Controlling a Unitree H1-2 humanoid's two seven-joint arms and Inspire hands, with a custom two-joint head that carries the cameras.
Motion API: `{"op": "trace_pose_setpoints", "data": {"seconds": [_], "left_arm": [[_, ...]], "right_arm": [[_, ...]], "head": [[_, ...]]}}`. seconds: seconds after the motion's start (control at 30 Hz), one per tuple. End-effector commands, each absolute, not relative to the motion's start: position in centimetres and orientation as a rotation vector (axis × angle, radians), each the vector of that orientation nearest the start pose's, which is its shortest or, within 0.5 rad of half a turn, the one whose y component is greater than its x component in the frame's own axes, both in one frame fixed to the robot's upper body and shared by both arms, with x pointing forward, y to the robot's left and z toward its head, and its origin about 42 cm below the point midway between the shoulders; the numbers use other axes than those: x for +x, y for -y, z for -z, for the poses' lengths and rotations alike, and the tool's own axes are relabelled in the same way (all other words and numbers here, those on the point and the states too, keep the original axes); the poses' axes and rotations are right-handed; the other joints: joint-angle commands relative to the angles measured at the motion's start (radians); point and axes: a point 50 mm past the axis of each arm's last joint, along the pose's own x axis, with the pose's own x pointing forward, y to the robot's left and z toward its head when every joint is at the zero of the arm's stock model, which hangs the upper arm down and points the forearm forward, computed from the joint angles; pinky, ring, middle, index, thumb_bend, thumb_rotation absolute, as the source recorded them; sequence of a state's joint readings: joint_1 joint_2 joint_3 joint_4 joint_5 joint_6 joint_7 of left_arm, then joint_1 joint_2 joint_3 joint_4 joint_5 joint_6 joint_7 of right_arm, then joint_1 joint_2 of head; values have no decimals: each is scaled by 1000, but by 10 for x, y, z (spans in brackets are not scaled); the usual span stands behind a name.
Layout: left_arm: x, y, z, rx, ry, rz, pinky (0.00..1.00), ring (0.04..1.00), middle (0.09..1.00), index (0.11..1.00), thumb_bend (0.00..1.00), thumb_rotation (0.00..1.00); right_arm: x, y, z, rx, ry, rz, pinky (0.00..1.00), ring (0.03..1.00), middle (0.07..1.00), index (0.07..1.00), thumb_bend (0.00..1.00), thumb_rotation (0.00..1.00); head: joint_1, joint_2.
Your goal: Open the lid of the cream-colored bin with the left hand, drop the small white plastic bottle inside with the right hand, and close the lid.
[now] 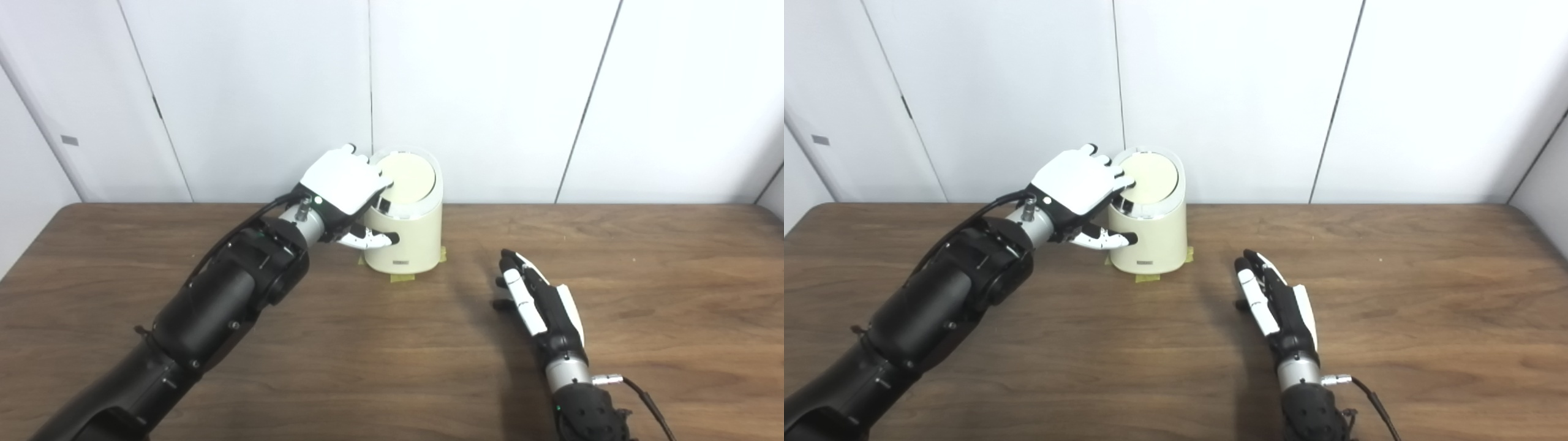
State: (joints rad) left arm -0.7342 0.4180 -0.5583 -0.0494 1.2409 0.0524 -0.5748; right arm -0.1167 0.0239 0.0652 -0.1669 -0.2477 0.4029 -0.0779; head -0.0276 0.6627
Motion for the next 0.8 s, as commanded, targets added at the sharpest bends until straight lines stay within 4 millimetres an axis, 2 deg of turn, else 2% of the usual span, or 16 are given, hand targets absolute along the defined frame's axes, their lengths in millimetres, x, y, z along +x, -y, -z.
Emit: {"op": "trace_pose_setpoints", "data": {"seconds": [0.0,0.2,0.77], "left_arm": [[424,-145,-295,1969,449,449,1000,954,930,901,514,799],[425,-145,-291,1955,477,445,1000,972,943,922,526,766],[422,-146,-289,1958,527,456,1000,968,938,911,512,765]], "right_arm": [[319,183,-158,-230,-79,53,661,812,866,877,375,911],[320,183,-158,-236,-85,54,663,807,855,872,380,899],[322,183,-158,-223,-87,60,666,804,848,870,373,872]], "head": [[0,2],[-2,3],[-8,7]]}}
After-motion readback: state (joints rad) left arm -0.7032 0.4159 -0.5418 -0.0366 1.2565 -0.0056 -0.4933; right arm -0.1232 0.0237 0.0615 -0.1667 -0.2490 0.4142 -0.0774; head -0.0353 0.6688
